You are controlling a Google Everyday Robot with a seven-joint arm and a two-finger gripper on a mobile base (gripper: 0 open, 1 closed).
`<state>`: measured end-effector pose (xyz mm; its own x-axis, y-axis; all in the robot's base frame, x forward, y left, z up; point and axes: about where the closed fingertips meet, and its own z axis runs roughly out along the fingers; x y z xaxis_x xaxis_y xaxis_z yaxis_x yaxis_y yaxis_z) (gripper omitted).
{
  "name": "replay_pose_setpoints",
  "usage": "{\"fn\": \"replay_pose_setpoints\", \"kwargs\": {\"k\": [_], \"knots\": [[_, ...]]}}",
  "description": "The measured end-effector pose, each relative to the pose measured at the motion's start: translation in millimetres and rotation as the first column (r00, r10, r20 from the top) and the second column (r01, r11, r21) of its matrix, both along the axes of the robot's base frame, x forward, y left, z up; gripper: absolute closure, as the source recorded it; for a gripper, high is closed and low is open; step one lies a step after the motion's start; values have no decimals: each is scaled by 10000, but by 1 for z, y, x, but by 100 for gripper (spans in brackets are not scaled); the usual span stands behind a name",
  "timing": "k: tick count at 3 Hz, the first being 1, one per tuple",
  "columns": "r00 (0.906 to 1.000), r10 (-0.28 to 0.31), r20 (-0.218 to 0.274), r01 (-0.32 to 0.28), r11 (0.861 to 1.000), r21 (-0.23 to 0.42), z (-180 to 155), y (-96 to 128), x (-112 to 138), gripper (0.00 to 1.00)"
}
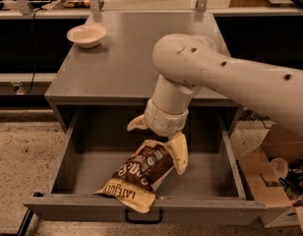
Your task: Pick brown chip bag from top drawer and place on counter
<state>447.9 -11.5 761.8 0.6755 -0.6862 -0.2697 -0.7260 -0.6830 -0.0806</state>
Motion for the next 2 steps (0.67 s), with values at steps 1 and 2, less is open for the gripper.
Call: {"fn": "replay_pose_setpoints", "kwargs": {"k": [1, 2], "knots": [[9688, 2325, -861, -2349, 9718, -190, -65, 9, -4, 1], [9421, 3224, -918, -3290, 9418, -687, -95, 7, -6, 23]]}}
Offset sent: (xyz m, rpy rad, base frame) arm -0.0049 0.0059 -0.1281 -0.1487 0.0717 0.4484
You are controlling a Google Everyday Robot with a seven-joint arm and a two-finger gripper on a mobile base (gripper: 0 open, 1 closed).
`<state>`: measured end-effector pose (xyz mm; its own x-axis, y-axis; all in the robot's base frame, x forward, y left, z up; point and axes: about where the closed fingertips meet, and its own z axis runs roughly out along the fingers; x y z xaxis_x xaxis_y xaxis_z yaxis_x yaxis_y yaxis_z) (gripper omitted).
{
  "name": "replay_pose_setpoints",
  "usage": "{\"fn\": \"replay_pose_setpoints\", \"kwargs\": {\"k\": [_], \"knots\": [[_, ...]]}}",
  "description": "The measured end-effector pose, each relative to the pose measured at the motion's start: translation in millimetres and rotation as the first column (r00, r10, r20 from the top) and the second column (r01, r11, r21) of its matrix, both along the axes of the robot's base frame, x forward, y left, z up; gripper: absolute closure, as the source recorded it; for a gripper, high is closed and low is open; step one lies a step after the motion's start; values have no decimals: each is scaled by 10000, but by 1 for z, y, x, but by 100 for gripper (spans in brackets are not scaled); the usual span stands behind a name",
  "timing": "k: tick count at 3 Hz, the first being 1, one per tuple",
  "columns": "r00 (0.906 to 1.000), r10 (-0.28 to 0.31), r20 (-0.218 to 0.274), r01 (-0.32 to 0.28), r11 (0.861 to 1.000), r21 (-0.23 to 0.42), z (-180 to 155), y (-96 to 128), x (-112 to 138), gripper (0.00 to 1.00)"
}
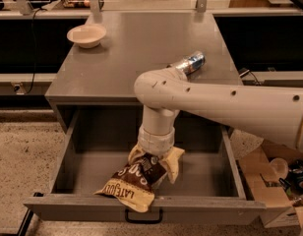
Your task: Pick brown chip bag from top drawer and place on counter
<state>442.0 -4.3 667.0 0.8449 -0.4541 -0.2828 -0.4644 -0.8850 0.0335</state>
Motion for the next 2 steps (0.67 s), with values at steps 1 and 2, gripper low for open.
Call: {"fn": "replay_pose_setpoints", "kwargs": {"k": [1, 2], "knots": [[9964, 831, 184, -831, 9965, -49, -7, 12, -7, 46], [9883, 1511, 190, -1517, 9878, 359, 8, 35, -17, 70]]}}
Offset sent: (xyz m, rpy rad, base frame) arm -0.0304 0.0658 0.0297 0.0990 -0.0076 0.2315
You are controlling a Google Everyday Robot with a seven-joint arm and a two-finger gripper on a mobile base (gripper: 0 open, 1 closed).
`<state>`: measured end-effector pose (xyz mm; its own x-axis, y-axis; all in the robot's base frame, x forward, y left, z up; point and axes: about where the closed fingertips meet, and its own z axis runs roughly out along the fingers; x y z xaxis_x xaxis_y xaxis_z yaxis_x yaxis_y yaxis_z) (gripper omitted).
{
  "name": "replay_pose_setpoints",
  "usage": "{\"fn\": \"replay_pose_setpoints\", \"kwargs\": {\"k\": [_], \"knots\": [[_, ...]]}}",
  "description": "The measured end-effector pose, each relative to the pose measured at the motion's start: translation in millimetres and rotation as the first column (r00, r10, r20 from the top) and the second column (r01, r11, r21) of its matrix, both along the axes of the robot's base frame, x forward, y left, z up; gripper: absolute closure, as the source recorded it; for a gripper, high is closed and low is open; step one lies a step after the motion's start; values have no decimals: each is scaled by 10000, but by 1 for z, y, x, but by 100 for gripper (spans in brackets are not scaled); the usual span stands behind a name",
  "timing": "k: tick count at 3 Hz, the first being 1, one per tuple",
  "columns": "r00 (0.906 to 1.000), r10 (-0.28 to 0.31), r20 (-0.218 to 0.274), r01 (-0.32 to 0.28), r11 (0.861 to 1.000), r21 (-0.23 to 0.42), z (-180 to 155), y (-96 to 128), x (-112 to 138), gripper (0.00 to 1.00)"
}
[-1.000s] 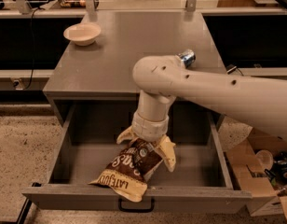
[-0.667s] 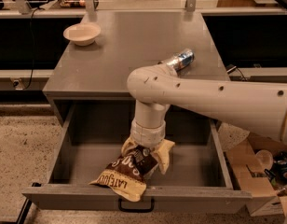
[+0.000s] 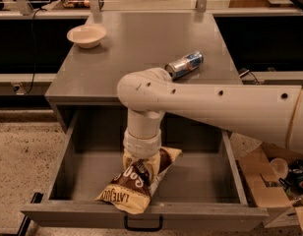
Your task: Pick brown chip bag from top drawer and place on counter
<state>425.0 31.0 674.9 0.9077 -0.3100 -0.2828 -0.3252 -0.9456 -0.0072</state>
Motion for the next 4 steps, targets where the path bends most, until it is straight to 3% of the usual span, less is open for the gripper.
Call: {"fn": "replay_pose_setpoints", "kwargs": {"k": [1, 2, 3, 4], "knots": [[9989, 364, 283, -382, 9971, 665, 42, 27, -4, 93], [9936, 378, 1068, -561, 9831, 1741, 120, 52, 3, 100], [9895, 105, 1445, -449, 9705, 2371, 180, 71, 22, 100], [9787, -47, 2052, -592, 9507, 3043, 234, 96, 48, 100]]}}
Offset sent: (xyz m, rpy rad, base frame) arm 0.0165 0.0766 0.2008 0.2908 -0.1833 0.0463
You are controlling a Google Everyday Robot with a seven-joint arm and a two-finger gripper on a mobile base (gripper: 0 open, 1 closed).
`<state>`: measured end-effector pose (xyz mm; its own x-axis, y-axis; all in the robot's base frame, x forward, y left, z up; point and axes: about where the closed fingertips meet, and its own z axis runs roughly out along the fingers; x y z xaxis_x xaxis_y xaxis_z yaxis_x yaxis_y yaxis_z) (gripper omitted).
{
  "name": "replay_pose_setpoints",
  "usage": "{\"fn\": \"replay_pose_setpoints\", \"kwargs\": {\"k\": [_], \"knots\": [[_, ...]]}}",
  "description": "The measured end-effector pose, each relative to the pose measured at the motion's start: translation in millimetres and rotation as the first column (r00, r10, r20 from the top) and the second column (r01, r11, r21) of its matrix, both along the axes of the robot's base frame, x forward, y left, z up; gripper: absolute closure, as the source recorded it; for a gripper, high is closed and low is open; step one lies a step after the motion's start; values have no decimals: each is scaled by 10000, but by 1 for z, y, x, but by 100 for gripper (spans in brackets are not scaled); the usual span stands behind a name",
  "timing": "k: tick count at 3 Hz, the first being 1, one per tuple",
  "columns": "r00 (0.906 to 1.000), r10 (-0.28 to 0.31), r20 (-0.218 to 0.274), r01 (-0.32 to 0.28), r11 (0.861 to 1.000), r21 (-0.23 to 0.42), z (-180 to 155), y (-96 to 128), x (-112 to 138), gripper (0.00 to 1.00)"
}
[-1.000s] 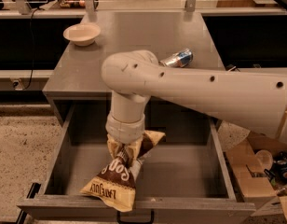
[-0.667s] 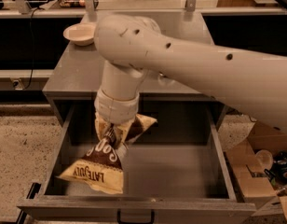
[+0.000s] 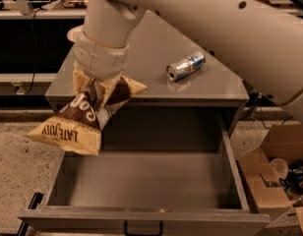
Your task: Pick brown chip bag from top drawer and place on counter
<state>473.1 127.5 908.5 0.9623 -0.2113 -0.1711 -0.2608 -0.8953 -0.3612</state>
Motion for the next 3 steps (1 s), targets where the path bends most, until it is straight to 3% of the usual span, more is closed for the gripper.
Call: {"fn": "replay_pose_setpoints", "kwargs": {"k": [1, 2, 3], "knots": [[9968, -536, 589, 476, 9938, 1001, 37, 39, 50, 100], [9883, -1397, 619, 1268, 9758, 1783, 45, 62, 86, 100], [9608, -2715, 563, 2530, 9415, 2227, 43, 62, 132, 100]]}}
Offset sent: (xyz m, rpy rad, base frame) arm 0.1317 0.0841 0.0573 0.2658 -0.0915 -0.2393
